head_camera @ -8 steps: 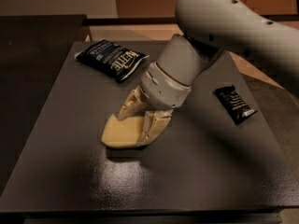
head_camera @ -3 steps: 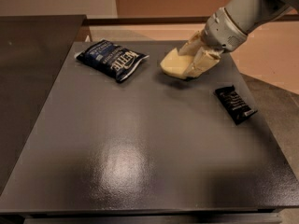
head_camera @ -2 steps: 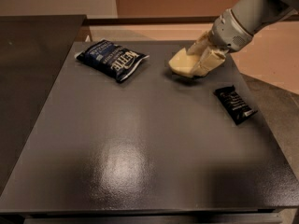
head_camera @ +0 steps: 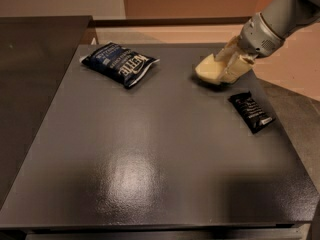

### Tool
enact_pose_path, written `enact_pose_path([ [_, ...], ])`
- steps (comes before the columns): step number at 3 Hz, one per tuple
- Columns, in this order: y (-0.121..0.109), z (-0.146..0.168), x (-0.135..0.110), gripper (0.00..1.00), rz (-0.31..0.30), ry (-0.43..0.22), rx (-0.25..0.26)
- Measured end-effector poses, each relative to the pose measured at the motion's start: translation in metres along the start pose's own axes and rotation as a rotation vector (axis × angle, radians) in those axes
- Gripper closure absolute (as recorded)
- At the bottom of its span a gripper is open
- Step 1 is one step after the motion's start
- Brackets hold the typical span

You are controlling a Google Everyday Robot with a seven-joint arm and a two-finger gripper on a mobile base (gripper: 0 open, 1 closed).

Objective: Move sponge near rxbar chocolate

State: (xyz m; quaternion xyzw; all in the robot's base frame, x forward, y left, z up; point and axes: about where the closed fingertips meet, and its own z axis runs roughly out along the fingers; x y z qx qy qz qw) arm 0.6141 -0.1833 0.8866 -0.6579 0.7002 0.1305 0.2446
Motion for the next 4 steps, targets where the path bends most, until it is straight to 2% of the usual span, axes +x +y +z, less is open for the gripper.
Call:
enact_pose_path([
  [2, 0.014, -0.001, 0.032, 0.36, 0.048, 0.035, -0.038],
  [3, 0.012, 0.002, 0.031, 0.13, 0.047, 0.033, -0.035],
  [4, 0.011, 0.005, 0.030, 0.00, 0.047, 0.031, -0.034],
])
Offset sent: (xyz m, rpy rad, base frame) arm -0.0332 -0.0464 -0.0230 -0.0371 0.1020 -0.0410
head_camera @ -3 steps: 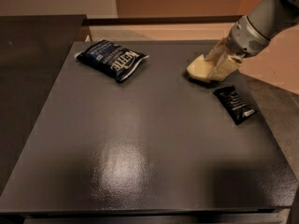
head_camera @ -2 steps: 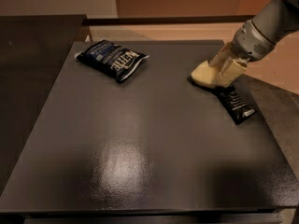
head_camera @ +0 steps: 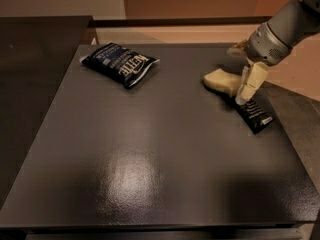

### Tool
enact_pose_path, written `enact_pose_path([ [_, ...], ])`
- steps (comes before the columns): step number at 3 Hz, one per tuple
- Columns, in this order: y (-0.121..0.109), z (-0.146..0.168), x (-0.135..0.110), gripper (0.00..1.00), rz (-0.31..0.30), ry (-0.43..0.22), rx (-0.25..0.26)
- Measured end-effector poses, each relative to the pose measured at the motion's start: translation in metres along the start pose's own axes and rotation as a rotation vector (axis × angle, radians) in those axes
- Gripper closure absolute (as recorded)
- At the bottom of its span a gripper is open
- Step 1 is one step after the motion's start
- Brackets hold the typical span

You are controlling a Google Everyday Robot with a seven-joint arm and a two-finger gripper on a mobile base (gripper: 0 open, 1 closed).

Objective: Move sponge near rxbar chocolate

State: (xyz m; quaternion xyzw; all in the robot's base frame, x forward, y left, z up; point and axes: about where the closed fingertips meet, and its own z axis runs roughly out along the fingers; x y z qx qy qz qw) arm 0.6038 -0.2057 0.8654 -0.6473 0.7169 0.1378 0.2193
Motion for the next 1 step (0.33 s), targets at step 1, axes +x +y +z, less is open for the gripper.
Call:
enact_pose_path([
  [1, 0.0000, 0.0001, 0.0000, 0.00, 0.000, 0.000, 0.000],
])
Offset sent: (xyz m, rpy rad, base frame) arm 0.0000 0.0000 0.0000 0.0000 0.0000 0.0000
